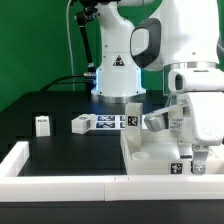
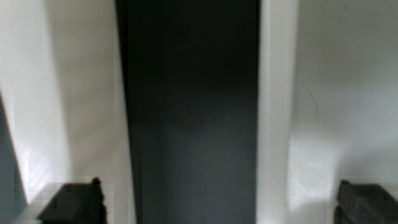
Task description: Assemble square table
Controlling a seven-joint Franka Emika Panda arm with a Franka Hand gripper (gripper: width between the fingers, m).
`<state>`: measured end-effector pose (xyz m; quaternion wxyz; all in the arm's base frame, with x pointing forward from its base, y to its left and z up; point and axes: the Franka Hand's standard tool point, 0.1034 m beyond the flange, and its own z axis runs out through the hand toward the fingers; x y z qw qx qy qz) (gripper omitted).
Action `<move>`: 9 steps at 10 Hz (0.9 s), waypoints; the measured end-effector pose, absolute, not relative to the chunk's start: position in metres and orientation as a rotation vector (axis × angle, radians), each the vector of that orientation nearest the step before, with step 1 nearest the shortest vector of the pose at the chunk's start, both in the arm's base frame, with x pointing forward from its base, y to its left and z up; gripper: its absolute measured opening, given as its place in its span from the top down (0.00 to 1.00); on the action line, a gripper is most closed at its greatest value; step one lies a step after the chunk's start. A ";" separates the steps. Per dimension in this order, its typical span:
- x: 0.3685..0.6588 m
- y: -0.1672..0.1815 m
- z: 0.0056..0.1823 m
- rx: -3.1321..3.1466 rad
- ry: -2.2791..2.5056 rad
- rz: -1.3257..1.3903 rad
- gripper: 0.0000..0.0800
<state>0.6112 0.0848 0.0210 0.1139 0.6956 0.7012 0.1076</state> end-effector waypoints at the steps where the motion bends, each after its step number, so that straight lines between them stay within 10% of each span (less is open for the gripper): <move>1: 0.607 0.075 0.035 2.045 2.044 0.303 0.19; 4: 0.607 0.062 0.096 2.095 1.984 0.256 0.19; 9: 0.604 0.064 0.095 2.261 1.815 0.302 0.19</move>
Offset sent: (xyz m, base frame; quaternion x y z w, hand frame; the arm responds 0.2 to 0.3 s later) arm -0.0078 -0.0218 0.0794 0.0235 -0.0697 0.0261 0.9969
